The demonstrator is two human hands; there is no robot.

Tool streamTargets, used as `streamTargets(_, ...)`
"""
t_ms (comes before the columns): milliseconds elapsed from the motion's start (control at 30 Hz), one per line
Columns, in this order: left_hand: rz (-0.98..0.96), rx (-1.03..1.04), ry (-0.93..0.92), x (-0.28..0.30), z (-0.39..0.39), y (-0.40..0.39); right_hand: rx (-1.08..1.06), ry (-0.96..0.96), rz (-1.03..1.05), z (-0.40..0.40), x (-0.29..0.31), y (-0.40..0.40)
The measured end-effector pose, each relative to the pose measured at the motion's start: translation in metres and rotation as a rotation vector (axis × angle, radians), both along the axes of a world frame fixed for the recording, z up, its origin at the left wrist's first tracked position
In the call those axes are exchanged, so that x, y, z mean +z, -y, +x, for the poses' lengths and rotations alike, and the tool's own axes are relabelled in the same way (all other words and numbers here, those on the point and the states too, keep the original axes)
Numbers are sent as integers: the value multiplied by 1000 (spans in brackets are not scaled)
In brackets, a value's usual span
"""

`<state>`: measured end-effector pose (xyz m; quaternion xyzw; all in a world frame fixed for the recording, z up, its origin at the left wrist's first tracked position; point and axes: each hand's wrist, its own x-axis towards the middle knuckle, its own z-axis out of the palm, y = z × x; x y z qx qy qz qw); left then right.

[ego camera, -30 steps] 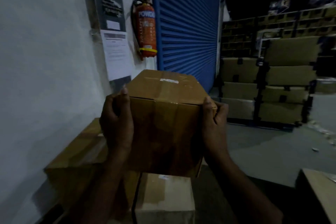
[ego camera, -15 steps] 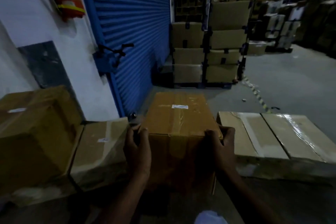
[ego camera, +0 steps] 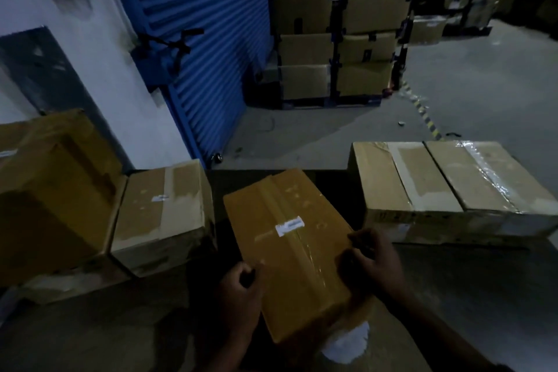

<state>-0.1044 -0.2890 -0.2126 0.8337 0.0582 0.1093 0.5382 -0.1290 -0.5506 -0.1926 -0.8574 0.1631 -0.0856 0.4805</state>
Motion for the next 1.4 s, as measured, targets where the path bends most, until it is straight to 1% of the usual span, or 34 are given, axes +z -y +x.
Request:
streamTargets(67,21,-70,-27,-10,-4,4,81,-79,-219,5,-5,1)
streamTargets(133,103,-115,-31,-14,0,5,84,-102,-400,13,-8,-5)
streamTargets(200,206,-155,-12,-11,9,4,62,-71,-526,22,-8,-17)
streamTargets(300,297,-227,20,-1,30,1,82,58,-657,30,-4,-46)
streamTargets(433,435,-382,45,6,70,0,160,96,-705,43,-10,-86)
streamTargets(533,457,-416,71,8,103,2,182,57,-741,56,-19,-88)
streamTargets(600,468,-403,70,9,121,3,180,58,-741,56,-18,-86)
streamTargets(700,460,-398,14,9,150,1,151,65,-761,55,-19,-89)
streamTargets(767,453,-403,-12,7,167,1,178,44,-769,58,-23,-87)
streamTargets(867,531,-405,40,9,187,3,168,-4,-786,62,-28,-86)
streamTargets(1000,502,-387,36,12,209,-1,118,-59,-803,57,-31,-89)
streamTargets(1067,545,-352,-7,12,218,-3,108,-66,-814,46,-27,-96)
streamTargets(1167,596,-350,-134,13,225,-4,21,-59,-815,22,-27,-113)
streamTargets(1233,631,-353,-132,12,226,-5,-25,-86,-810,14,-30,-118)
streamTargets(1333,649,-303,-62,12,220,-7,30,-58,-762,19,-28,-112)
streamTargets(1400,680,-266,-82,15,215,-9,136,-20,-728,26,-22,-105)
